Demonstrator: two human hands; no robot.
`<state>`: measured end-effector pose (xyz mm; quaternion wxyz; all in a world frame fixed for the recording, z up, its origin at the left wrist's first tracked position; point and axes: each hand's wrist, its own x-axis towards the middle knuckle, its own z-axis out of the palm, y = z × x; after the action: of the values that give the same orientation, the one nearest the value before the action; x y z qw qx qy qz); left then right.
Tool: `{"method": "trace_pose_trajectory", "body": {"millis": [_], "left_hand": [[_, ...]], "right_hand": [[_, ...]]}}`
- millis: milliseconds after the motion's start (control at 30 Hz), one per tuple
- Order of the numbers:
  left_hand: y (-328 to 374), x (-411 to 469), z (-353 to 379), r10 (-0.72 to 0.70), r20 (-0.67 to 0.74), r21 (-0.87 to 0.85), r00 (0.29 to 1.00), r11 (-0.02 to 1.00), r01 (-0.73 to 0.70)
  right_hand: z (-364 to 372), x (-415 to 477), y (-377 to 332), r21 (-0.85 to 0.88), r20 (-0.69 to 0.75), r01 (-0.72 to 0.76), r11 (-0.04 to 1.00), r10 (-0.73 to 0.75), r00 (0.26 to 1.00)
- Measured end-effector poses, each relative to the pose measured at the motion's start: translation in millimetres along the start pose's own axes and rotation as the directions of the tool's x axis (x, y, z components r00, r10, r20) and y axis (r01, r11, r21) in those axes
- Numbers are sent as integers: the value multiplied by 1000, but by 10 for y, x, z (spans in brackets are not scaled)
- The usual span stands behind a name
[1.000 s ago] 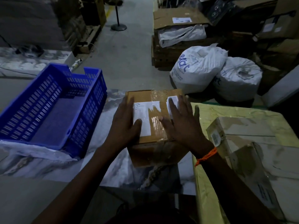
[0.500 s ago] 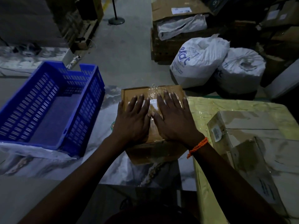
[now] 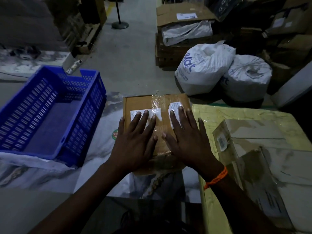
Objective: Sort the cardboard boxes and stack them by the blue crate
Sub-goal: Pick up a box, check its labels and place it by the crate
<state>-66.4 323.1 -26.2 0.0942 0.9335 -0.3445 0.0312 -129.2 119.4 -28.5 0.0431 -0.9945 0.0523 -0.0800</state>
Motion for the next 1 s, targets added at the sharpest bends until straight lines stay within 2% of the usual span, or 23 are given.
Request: {"method": "trace_pose_trajectory", "body": {"millis": [233, 300, 367, 400, 433, 500, 533, 567, 600, 633, 733, 833, 900, 1000], "left_hand": [[-10, 4, 34, -12, -33, -61, 999, 998, 10], [-18, -2, 40, -91, -85, -193, 992, 979, 73], [-87, 30, 65, -218, -70, -376, 973, 909, 177], [-134, 68, 60, -292, -42, -502, 956, 833, 232], [-206, 126, 50, -373, 3, -638, 928, 714, 289], [-312, 272, -74, -517, 167, -842, 840, 368, 394], [-356, 346, -144, -527, 275, -876, 804, 207, 436], [-378, 407, -219, -504, 359, -877, 786, 105, 468], [-381, 450, -287, -476, 405, -870, 781, 60, 489], [-378, 474, -345, -465, 415, -867, 782, 60, 495], [-420, 498, -426, -467, 346, -894, 814, 100, 437], [-505, 478, -444, -436, 265, -940, 860, 82, 331], [-539, 463, -430, -422, 213, -959, 881, 81, 271], [-589, 424, -369, -401, 179, -970, 898, 79, 229]], "right_hand": [[-35, 8, -17, 89, 32, -27, 996, 24, 999], [-68, 25, 9, 216, 87, -81, 973, 63, 994], [-190, 108, 62, 435, 154, -218, 873, 167, 974], [-256, 184, 118, 550, 193, -305, 778, 237, 952], [-271, 293, 202, 629, 251, -393, 671, 303, 919], [-317, 499, 326, 684, 361, -510, 522, 365, 858], [-306, 592, 380, 709, 415, -543, 450, 357, 837], [-269, 686, 419, 732, 481, -581, 355, 335, 810], [-249, 751, 427, 752, 538, -607, 257, 292, 790], [-214, 810, 438, 759, 556, -612, 219, 271, 786], [-210, 902, 417, 789, 481, -550, 274, 281, 830], [-282, 883, 361, 836, 394, -465, 291, 270, 878], [-305, 855, 360, 877, 325, -396, 273, 271, 906], [-310, 779, 361, 910, 294, -363, 198, 307, 905]]}}
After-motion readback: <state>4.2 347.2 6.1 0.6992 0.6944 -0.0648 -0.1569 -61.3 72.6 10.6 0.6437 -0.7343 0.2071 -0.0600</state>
